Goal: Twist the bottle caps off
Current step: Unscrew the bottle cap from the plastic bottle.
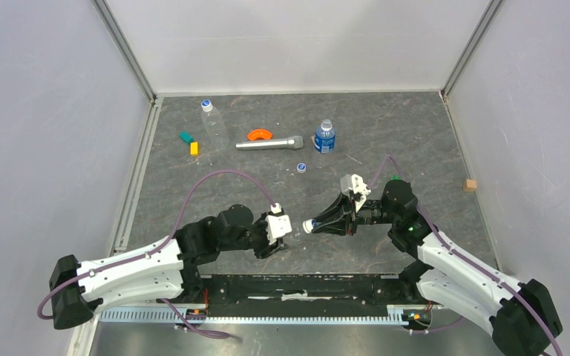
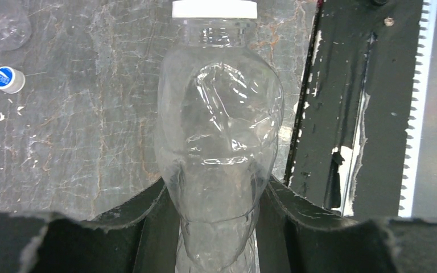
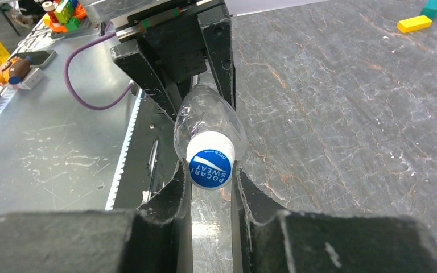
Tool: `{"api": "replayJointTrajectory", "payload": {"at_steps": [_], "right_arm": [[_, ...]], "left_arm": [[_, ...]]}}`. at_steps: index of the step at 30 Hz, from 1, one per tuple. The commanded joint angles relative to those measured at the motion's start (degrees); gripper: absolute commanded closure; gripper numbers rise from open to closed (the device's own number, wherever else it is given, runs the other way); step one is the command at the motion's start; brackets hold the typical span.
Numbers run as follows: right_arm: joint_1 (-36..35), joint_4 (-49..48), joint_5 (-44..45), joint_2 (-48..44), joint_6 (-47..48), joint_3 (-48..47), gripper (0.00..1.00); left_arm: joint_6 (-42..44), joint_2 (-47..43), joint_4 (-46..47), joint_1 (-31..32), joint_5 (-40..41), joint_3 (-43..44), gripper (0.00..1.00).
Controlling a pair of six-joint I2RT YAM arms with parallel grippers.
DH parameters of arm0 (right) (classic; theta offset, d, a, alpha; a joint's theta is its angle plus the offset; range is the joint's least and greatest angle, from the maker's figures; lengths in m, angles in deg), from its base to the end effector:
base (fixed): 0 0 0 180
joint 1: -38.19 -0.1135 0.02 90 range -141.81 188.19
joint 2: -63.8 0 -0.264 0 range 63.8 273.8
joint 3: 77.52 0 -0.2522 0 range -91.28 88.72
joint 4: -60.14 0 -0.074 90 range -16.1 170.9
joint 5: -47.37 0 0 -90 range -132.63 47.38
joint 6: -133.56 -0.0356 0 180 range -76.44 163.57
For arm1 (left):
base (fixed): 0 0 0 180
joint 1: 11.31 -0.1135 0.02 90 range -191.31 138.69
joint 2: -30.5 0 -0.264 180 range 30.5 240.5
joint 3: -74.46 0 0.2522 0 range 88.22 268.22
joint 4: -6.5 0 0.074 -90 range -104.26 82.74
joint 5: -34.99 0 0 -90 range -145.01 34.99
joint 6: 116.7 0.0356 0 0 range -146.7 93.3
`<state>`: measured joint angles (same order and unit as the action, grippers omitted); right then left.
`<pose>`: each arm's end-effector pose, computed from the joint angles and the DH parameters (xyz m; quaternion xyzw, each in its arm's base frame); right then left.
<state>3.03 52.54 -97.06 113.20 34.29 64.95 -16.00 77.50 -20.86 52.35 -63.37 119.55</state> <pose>0.1382 0.1328 0.2550 -0.4492 0.5656 0.5390 0.4333 0.0785 -0.1701 0.2448 0.5494 0.6634 -0.2811 0.4232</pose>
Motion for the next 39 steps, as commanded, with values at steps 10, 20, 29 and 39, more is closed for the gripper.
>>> {"api": "replayJointTrajectory", "payload": {"at_steps": [10,20,29,39], "right_arm": [[-0.36,-0.74,0.06,-4.67,12.27,1.35,1.00],[-0.41,-2.18,8.40,-5.19,3.43,0.92,0.39],[-0.43,-10.19,17.35,-4.68,-21.58,4.44,0.35],[-0.44,-23.10,16.29,1.27,-35.11,6.78,0.32]], "left_arm": [[-2.38,2.20,6.12,0.39,-10.09,3.83,0.91],[-1.50,0.41,4.92,0.39,5.82,3.19,0.93],[0.62,-0.42,4.59,0.35,13.16,1.58,0.93],[0.75,3.56,3.35,0.42,13.83,2.83,0.92]]}}
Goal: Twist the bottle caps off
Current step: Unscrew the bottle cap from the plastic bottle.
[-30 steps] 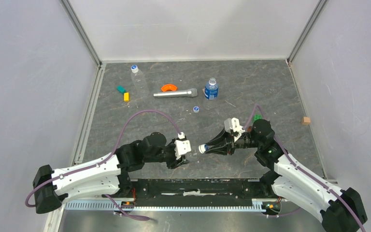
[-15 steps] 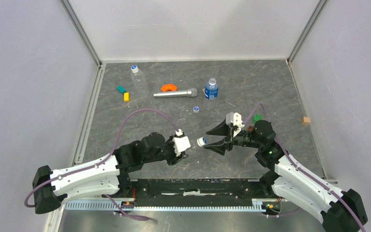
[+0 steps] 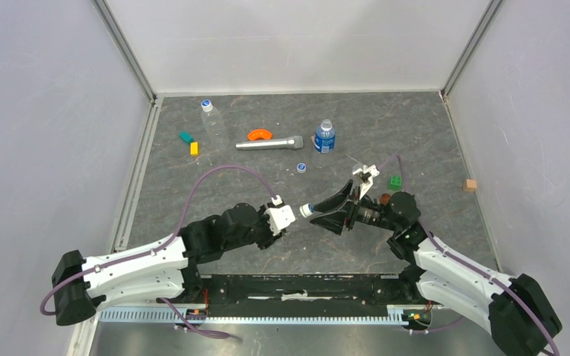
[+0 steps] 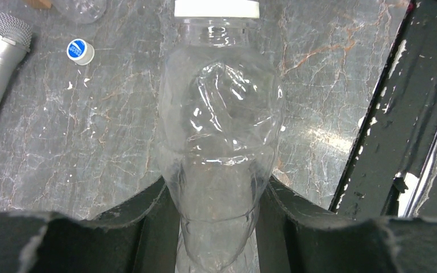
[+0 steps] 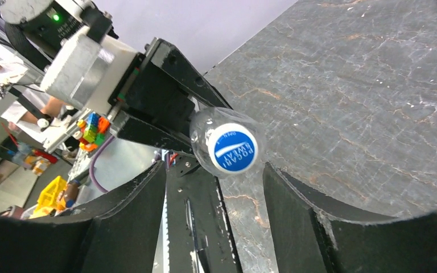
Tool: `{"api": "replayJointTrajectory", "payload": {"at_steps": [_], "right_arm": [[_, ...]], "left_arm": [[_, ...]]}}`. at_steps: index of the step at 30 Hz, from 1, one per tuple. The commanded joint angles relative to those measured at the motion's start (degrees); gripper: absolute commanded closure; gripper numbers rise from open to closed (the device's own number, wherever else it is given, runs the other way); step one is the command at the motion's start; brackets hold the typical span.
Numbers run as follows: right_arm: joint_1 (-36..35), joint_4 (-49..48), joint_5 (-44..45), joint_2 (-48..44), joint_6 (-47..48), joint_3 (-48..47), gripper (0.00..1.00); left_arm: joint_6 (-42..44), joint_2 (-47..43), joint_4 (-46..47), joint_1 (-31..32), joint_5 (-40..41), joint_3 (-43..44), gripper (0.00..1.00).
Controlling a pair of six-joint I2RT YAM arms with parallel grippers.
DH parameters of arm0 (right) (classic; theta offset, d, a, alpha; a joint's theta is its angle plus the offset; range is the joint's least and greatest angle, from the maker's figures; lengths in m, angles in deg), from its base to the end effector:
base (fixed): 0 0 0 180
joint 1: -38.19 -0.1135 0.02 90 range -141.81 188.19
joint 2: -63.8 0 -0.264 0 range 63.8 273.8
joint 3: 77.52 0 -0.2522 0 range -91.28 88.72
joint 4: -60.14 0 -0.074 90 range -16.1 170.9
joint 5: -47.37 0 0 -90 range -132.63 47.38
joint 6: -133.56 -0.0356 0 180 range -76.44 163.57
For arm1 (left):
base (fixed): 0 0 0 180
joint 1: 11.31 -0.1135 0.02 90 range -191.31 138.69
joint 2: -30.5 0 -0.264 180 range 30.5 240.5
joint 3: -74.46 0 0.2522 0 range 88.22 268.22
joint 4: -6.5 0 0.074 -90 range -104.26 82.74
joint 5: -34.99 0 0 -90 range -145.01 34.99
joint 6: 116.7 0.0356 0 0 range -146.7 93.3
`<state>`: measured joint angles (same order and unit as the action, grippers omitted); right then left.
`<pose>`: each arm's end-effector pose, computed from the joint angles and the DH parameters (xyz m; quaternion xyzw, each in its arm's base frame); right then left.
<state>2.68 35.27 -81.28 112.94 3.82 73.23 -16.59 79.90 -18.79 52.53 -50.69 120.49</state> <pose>0.1384 0.1261 0.2362 -0.2202 0.6462 0.6018 0.4144 0.0888 -0.1748 0.2466 0.5016 0.6982 -0.2014 0.4694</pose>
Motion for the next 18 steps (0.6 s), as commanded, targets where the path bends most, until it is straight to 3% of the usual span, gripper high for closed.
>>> {"api": "replayJointTrajectory", "payload": {"at_steps": [1,9,13,18], "right_arm": [[-0.09,-5.91,0.59,2.00,-4.84,-1.68,0.32],[-0.09,-7.52,1.92,8.09,-7.64,-1.98,0.37],[-0.15,-11.57,0.49,10.37,-9.05,-1.80,0.50],[-0.16,-11.95,-1.92,11.28,-4.59,-1.56,0.82]], "left_arm": [[1.31,1.57,1.24,0.24,1.16,1.93,0.92],[0.97,2.45,1.25,0.25,-0.37,2.02,0.92],[0.96,2.42,1.85,0.32,-1.53,1.56,0.92],[0.95,2.49,1.95,0.24,-2.55,1.74,0.92]]}}
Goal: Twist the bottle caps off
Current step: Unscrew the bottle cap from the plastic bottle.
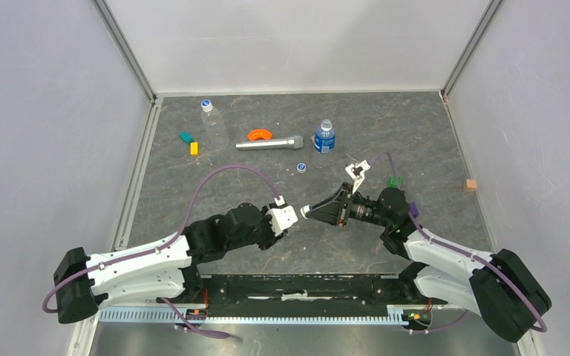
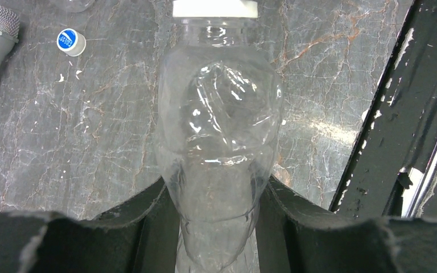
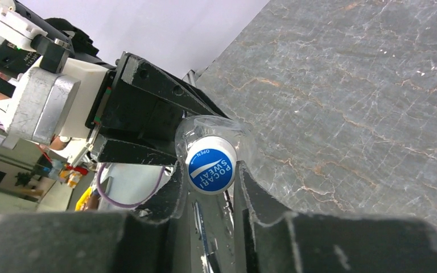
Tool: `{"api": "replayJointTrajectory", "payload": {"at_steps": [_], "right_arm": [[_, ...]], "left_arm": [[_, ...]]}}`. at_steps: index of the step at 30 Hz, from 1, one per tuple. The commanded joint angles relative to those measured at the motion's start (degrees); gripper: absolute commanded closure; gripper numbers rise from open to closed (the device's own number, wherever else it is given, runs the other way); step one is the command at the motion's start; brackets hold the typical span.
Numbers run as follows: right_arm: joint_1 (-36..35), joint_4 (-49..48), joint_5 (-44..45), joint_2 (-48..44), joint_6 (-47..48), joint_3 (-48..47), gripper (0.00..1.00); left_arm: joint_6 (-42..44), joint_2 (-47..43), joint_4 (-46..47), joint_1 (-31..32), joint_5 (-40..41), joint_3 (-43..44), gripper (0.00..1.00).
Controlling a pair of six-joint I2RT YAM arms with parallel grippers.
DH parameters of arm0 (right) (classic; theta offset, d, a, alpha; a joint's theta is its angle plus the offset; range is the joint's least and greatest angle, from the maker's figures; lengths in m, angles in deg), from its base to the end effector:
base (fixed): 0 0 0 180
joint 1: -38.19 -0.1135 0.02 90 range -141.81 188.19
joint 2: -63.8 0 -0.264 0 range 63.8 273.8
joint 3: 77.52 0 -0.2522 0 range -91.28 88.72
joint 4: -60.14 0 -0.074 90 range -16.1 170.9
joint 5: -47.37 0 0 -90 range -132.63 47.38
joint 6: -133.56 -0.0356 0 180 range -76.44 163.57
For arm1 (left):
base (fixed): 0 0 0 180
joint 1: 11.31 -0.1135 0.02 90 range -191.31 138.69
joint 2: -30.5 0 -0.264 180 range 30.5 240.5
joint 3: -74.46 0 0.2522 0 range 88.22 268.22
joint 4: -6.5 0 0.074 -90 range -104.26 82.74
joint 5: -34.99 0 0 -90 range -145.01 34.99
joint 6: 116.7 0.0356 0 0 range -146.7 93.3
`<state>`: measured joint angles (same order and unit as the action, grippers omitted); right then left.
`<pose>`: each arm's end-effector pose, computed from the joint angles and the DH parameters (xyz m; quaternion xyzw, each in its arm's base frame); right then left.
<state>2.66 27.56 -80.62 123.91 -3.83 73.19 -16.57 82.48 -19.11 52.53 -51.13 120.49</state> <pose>0.1558 0.1381 0.2163 -0.1644 0.6789 0.6192 0.3587 0.0910 -0.1798 0.2380 0.5116 0.7067 -0.1940 0.4486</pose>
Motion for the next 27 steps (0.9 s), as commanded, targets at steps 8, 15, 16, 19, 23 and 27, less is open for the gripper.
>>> {"api": "replayJointTrajectory", "payload": {"at_steps": [8,15,16,19,23,27], "right_arm": [[-0.15,-1.16,-17.12,-2.06,24.69,-1.88,0.99],[-0.39,17.11,-23.14,-5.57,48.23,-6.49,1.00],[-0.48,19.25,-23.34,-6.04,50.59,-6.92,1.00],[-0.47,23.85,-22.47,-7.36,54.69,-8.09,0.97],[-0.57,23.56,-20.95,-9.44,53.27,-7.52,0.83],[-0.53,23.55,-13.76,-11.87,48.73,-5.92,0.60]], "left_arm": [[-0.10,-4.47,4.16,0.29,-11.00,0.45,0.92],[-2.04,-5.94,4.30,0.08,-25.75,0.94,0.89],[-2.03,-5.85,4.30,0.07,-27.47,1.06,0.89],[-2.05,-5.60,4.30,-0.10,-31.81,1.52,0.89],[-1.95,-5.91,4.56,-0.44,-31.88,1.67,0.89],[-1.00,-6.29,4.15,-0.42,-19.62,0.54,0.88]]}}
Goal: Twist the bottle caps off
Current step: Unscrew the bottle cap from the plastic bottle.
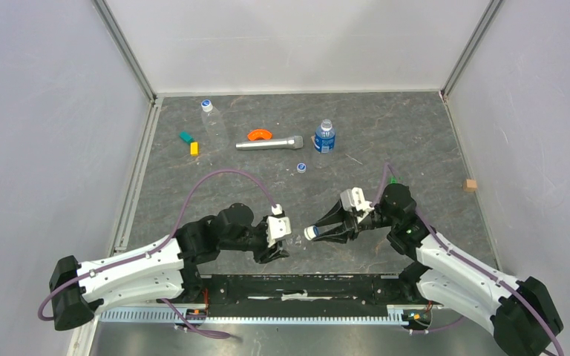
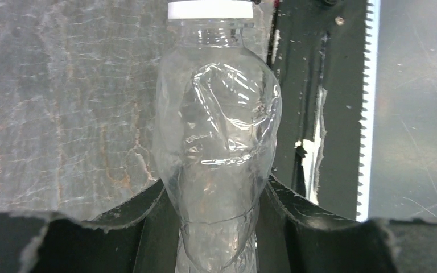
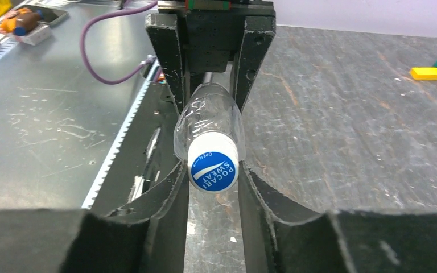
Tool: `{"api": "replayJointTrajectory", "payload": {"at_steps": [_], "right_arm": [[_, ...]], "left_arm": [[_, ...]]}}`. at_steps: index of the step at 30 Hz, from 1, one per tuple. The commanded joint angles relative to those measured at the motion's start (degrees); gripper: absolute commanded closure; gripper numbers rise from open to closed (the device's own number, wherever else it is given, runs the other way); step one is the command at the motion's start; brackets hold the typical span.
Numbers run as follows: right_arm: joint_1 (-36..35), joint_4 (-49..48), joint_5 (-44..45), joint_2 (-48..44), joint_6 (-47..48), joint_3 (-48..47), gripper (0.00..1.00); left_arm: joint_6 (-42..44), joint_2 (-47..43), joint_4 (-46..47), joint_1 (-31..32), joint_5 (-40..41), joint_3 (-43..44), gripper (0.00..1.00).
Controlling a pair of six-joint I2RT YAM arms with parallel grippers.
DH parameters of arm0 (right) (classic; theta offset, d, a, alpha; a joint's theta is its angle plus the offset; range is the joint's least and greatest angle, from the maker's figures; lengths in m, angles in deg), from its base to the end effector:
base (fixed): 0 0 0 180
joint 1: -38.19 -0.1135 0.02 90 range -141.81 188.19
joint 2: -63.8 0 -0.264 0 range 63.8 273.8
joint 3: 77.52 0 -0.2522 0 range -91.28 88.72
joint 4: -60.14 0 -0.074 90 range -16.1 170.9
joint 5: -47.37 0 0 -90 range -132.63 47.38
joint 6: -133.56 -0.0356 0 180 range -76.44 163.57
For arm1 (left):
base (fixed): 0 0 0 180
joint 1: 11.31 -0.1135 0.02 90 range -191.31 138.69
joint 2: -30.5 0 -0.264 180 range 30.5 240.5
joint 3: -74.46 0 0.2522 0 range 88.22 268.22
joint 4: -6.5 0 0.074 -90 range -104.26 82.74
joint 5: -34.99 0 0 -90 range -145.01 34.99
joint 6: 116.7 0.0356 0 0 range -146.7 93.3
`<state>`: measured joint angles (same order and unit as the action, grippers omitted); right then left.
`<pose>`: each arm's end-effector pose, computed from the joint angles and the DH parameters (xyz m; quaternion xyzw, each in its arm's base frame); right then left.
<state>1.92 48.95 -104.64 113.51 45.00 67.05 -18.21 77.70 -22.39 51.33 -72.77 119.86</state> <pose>0.1300 0.1344 0.2478 -0.5364 0.4743 0.5332 0.4506 0.0756 -0.1697 0.2442 0.5615 0.6540 -0.3419 0.3742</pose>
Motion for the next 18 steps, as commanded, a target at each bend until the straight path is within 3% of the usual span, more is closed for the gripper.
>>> {"api": "replayJointTrajectory", "payload": {"at_steps": [1,5,12,18], "right_arm": [[0.24,2.07,12.05,-2.34,-1.24,0.74,0.57],[0.20,-3.65,19.88,-5.45,-12.92,4.89,0.42],[0.17,-21.40,24.10,-8.06,-34.93,11.53,0.33],[0.18,-17.43,28.92,-6.28,-42.01,7.57,0.33]], "left_arm": [[0.70,-1.45,7.11,0.77,4.96,1.13,0.88],[0.47,-1.26,6.12,0.76,14.06,1.20,0.88],[0.75,-0.98,6.60,0.83,21.18,0.46,0.88],[1.81,0.82,6.61,0.90,24.57,0.39,0.90]]}}
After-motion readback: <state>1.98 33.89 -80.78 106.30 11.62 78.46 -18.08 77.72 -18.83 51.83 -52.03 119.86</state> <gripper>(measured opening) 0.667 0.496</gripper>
